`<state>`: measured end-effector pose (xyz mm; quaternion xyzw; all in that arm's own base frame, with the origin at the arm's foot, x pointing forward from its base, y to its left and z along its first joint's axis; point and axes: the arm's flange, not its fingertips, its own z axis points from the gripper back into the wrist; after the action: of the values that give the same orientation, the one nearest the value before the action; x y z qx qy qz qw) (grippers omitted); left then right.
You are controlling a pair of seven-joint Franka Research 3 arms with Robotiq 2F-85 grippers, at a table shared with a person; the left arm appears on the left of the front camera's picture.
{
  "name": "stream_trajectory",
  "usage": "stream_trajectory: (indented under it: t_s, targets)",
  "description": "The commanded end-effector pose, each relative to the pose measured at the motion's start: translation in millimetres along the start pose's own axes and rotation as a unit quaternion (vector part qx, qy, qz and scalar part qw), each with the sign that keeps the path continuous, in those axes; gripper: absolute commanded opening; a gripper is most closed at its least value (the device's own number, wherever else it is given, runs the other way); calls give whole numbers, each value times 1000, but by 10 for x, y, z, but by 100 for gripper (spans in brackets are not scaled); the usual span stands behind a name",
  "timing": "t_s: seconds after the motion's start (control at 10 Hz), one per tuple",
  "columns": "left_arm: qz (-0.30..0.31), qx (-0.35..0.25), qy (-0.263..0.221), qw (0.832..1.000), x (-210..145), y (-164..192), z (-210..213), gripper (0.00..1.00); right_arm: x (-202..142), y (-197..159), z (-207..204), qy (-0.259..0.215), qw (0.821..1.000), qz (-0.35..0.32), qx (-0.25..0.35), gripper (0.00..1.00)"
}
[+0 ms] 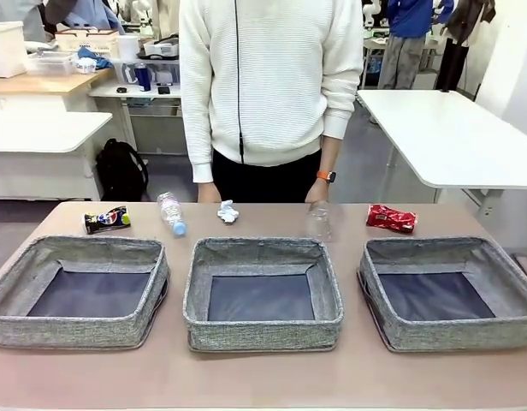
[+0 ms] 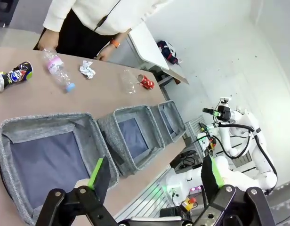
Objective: Sort the waste into the appropriate baskets.
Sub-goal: Pick up the waste item pointed out by the person.
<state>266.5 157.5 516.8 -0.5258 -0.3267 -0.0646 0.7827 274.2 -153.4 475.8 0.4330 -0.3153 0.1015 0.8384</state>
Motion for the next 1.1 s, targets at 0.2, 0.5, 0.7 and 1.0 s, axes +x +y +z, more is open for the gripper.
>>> stream_trajectory:
  t_s: [0.2, 0.5, 0.7, 1.0]
  targets:
    - [-11, -7, -6, 1000, 9, 11, 14, 100, -22, -29, 104, -9, 1000, 7, 2, 100]
    - [-11, -7, -6, 1000, 9, 11, 14, 100, -22, -29, 104, -9, 1000, 7, 2, 100]
    - [-11, -7, -6, 1000, 9, 11, 14, 100, -22, -29, 104, -9, 1000, 7, 2, 100]
    - [-11, -7, -6, 1000, 9, 11, 14, 100, -22, -29, 104, -9, 1000, 7, 2, 100]
